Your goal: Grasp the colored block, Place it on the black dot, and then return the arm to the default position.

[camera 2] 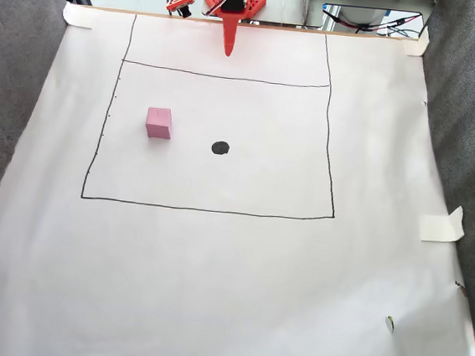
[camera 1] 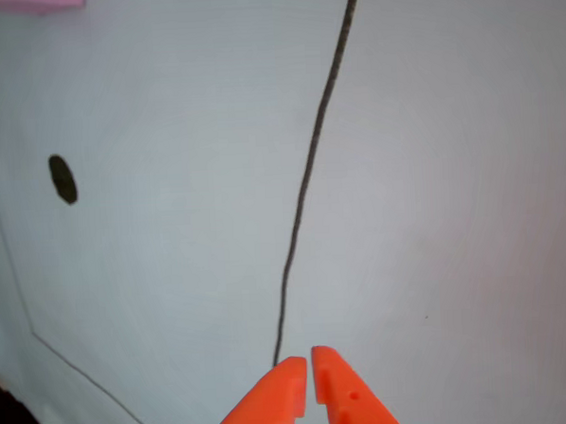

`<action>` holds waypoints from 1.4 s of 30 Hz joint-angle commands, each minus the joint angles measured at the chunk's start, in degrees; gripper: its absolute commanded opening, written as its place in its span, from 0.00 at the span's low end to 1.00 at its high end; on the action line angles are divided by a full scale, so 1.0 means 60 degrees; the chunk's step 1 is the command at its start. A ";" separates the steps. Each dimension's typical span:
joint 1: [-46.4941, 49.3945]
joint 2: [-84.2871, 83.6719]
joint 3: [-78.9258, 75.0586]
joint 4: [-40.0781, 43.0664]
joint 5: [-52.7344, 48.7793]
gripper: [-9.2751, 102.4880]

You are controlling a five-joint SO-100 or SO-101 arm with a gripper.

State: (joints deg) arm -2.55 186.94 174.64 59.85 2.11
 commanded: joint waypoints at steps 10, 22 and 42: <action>-0.0146 0.0059 -0.0381 0.0000 -0.0132 0.08; -0.0146 0.0059 -0.0381 0.0000 -0.0146 0.08; 0.0703 -0.6079 -0.7266 0.1758 0.0806 0.08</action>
State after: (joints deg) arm 0.79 155.83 141.06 68.03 6.68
